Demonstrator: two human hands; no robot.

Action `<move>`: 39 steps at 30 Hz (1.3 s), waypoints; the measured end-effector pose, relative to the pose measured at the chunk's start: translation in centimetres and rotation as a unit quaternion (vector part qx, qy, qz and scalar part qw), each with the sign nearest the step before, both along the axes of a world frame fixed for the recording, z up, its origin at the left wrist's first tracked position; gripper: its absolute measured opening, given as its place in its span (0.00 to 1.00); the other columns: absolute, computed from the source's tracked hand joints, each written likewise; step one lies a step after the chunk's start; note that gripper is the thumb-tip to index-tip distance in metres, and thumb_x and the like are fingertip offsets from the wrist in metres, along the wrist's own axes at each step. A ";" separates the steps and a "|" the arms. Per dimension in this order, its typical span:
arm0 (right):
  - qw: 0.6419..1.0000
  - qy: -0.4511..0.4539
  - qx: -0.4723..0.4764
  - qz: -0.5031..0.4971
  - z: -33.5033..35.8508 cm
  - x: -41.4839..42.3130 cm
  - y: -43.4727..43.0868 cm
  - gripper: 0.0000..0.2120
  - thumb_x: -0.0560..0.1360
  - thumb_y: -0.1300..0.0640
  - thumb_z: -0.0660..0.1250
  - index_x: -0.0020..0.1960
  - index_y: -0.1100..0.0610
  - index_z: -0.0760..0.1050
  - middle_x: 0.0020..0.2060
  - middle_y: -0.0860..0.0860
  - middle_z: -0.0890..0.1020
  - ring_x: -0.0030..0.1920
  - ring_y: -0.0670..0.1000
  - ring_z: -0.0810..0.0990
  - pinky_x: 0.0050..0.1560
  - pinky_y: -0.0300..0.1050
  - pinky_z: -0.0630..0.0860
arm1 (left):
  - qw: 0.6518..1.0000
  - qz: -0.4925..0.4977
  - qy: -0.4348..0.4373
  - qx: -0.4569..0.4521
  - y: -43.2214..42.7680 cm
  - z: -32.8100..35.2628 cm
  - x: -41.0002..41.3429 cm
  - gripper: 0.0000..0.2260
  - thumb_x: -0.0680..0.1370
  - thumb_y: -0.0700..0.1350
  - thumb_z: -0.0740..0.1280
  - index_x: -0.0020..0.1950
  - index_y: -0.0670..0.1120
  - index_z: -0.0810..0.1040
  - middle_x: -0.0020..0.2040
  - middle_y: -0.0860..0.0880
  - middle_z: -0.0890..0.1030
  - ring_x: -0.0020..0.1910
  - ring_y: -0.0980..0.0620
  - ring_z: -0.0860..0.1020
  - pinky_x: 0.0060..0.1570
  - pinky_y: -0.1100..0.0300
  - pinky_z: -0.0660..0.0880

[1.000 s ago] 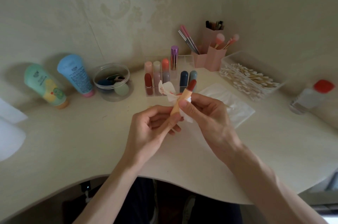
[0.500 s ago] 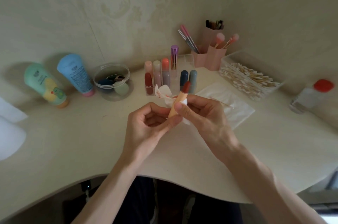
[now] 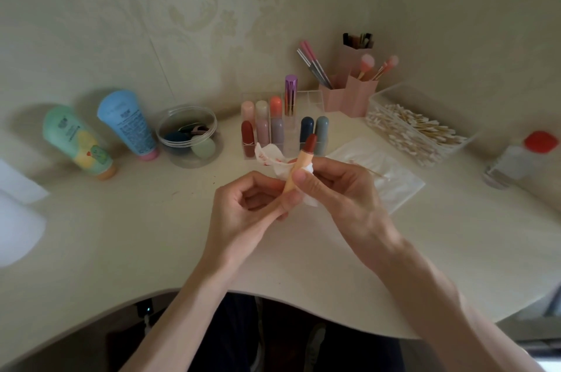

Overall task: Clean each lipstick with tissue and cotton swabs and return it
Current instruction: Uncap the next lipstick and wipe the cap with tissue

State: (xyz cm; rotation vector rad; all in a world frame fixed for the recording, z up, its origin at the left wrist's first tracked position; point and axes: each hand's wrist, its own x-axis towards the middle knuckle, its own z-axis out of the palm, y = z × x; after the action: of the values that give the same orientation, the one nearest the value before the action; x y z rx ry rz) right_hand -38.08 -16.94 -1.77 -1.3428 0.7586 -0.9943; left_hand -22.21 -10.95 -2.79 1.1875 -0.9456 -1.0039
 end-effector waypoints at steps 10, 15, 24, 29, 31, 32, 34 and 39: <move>0.999 0.016 -0.038 -0.013 -0.4 0.0 -0.1 0.12 0.80 0.54 0.73 0.57 0.61 0.85 0.51 0.59 0.88 0.55 0.71 0.83 0.61 0.73 0.76 | 1.000 0.013 -0.019 0.005 0.0 -0.2 0.0 0.09 0.70 0.42 0.79 0.48 0.39 0.88 0.40 0.42 0.87 0.35 0.45 0.85 0.40 0.59 0.81; 1.000 0.004 -0.002 -0.019 -0.4 -0.1 0.0 0.13 0.76 0.57 0.75 0.55 0.65 0.85 0.50 0.60 0.88 0.55 0.63 0.87 0.65 0.67 0.78 | 0.996 0.054 -0.074 -0.015 0.1 -0.3 -0.1 0.11 0.66 0.44 0.82 0.44 0.43 0.87 0.40 0.47 0.88 0.36 0.46 0.86 0.42 0.56 0.83; 0.998 -0.018 0.015 -0.052 -0.8 -0.2 -0.3 0.14 0.72 0.55 0.76 0.50 0.66 0.85 0.48 0.59 0.88 0.55 0.63 0.86 0.64 0.57 0.79 | 0.997 0.050 -0.053 -0.020 -0.1 -0.4 0.0 0.09 0.68 0.40 0.81 0.44 0.39 0.86 0.38 0.46 0.87 0.32 0.51 0.84 0.36 0.64 0.79; 0.999 -0.026 0.013 -0.046 -0.5 -0.6 -0.5 0.09 0.77 0.59 0.73 0.51 0.66 0.84 0.44 0.54 0.88 0.47 0.48 0.85 0.53 0.37 0.78 | 0.999 0.008 -0.015 -0.032 0.1 -0.3 0.0 0.10 0.72 0.38 0.77 0.53 0.39 0.86 0.44 0.43 0.88 0.31 0.46 0.82 0.35 0.59 0.79; 0.998 -0.042 0.016 -0.045 -0.4 -0.9 -0.7 0.09 0.77 0.57 0.72 0.51 0.64 0.84 0.45 0.54 0.88 0.48 0.48 0.85 0.54 0.38 0.78 | 0.999 -0.020 0.019 -0.032 0.3 0.0 0.0 0.14 0.74 0.40 0.74 0.59 0.40 0.84 0.48 0.42 0.88 0.30 0.45 0.82 0.33 0.58 0.79; 0.997 -0.049 0.019 -0.048 -0.3 -1.0 -0.7 0.10 0.77 0.56 0.72 0.51 0.63 0.84 0.45 0.53 0.88 0.49 0.48 0.84 0.54 0.38 0.78 | 0.999 -0.030 0.032 -0.031 0.3 0.0 0.1 0.16 0.74 0.41 0.73 0.62 0.41 0.83 0.50 0.42 0.87 0.30 0.45 0.82 0.33 0.58 0.79; 0.997 -0.046 0.027 -0.056 -0.3 -1.0 -0.8 0.11 0.76 0.54 0.73 0.51 0.63 0.85 0.46 0.55 0.88 0.49 0.49 0.83 0.55 0.40 0.77 | 0.998 -0.043 0.039 -0.032 0.5 0.1 0.3 0.17 0.76 0.43 0.71 0.64 0.42 0.81 0.51 0.41 0.87 0.31 0.44 0.82 0.32 0.59 0.79; 0.994 -0.008 0.045 -0.097 -0.5 -0.7 -0.6 0.08 0.78 0.53 0.74 0.50 0.58 0.87 0.45 0.56 0.87 0.47 0.49 0.83 0.54 0.43 0.76 | 0.996 -0.054 -0.065 -0.011 0.9 -0.3 1.3 0.11 0.79 0.42 0.71 0.61 0.41 0.80 0.53 0.46 0.88 0.37 0.41 0.86 0.27 0.57 0.76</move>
State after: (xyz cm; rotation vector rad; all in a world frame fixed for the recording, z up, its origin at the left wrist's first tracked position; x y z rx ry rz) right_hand -38.82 -17.57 -2.26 -1.1989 0.9240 -1.1079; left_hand -20.89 -10.00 -3.08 1.2047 -1.1308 -1.0094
